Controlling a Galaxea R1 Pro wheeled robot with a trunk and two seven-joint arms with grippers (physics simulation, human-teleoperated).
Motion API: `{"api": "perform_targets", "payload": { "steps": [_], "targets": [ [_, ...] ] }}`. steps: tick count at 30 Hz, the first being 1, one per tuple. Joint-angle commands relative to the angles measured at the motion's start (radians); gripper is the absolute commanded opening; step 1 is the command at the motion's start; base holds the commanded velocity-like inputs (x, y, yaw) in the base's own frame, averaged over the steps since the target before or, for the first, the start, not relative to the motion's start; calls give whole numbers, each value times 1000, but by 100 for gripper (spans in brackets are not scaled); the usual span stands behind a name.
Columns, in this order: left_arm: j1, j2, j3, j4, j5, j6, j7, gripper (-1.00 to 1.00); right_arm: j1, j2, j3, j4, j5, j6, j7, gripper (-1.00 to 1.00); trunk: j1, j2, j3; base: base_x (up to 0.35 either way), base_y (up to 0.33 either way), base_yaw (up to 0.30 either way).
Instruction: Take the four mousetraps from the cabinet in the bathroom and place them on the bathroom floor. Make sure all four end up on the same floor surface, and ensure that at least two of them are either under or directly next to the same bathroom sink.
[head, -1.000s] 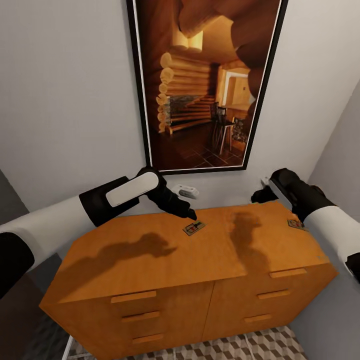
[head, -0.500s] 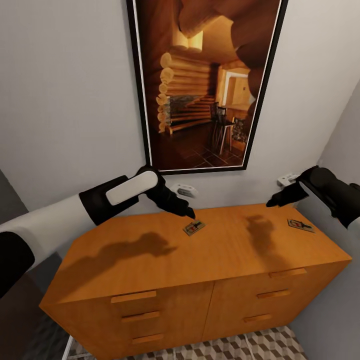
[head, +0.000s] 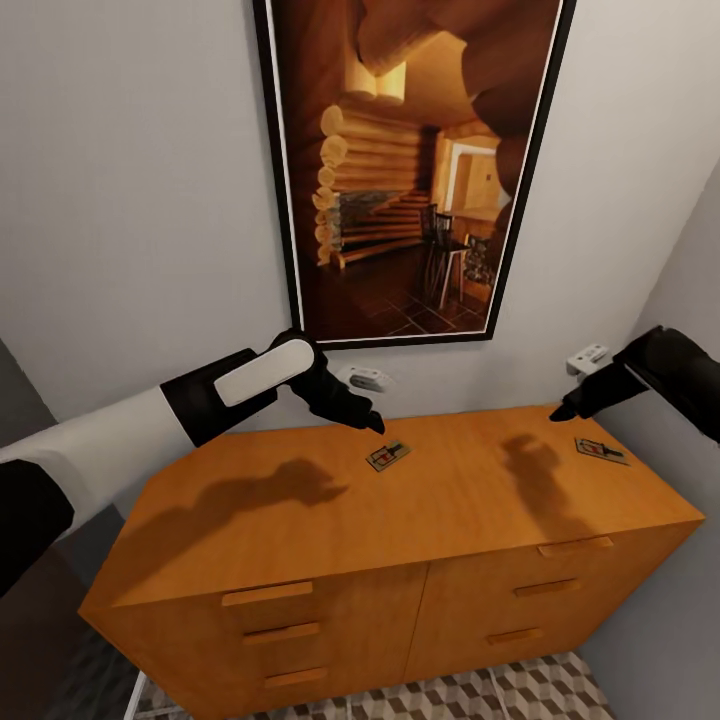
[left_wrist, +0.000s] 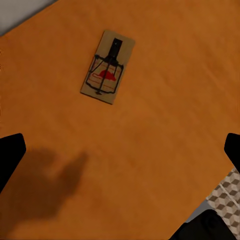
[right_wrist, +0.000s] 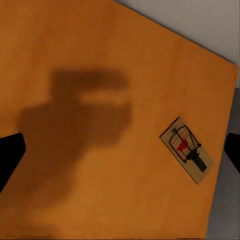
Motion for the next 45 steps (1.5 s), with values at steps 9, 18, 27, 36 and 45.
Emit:
{"api": "perform_targets", "payload": {
  "steps": [9,18,27,36,45],
  "targets": [
    [-2,5,-3,0,9,-2,9,100,-6,-12,3,-5,198,-1,152,100,0,-1,-1,0,0,0],
    [-2,4,-3,-5,9,-2,9,100,-6,-13,2,-3,304,-8,274,100,0,-1,-1,0,0,0],
    [-2,-4,-5,3,7,-3,9,100,-5,-15,9,-6,317,-22,303,100,0,-1,-1,152,0,0],
    [-3,-3,-6,2,6,-1,9,100,-5,-16,11,-6,319,-71,308,100,0,-1,-1,277,0,0],
    [-4,-3,-6,-5,6,0,9,100,-5,-17,10,-7,319,-94,310,100,0,-1,-1,64,0,0]
  ]
}}
